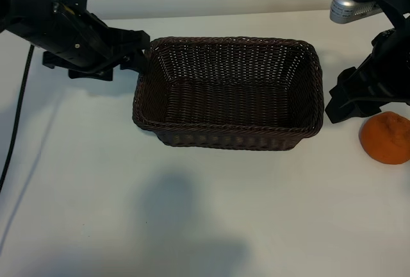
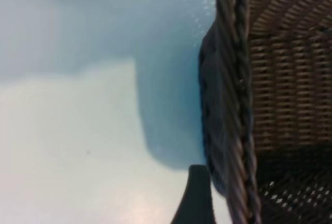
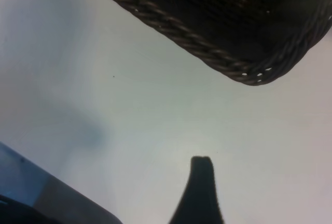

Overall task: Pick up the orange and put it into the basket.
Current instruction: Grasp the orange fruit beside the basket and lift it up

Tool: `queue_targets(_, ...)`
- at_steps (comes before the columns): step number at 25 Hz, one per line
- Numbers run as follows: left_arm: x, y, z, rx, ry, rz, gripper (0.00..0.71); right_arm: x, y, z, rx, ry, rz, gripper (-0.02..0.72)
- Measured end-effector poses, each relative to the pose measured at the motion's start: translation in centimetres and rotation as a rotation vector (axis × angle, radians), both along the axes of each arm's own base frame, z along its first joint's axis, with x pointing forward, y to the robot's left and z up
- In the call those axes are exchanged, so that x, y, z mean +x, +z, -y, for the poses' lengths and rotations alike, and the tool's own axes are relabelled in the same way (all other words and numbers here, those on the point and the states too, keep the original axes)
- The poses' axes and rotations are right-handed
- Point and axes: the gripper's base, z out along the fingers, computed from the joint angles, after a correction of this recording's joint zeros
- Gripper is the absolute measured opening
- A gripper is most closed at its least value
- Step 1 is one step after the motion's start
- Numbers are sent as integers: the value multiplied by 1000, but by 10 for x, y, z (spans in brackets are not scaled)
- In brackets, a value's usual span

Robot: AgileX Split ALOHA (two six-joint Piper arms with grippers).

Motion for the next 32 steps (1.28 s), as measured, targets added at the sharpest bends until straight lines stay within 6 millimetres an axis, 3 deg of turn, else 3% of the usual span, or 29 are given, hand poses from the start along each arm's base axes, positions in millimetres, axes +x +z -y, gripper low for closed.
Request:
queue_targets(5, -10, 11, -15, 83, -25, -32, 623, 0, 0, 0, 0, 0, 0, 587)
queue_targets(13, -34, 58, -111, 138, 181, -7, 606, 0, 0, 0, 0, 0, 0, 587)
queue_targets(16, -49, 77, -129, 159, 221, 36, 598, 0, 0, 0, 0, 0, 0, 587)
queue_targets(25, -97, 126, -130, 230, 208, 184, 596, 0, 0, 0, 0, 0, 0, 587)
queue_targets(32, -184, 184, -118, 248, 215, 461, 596, 0, 0, 0, 0, 0, 0, 587)
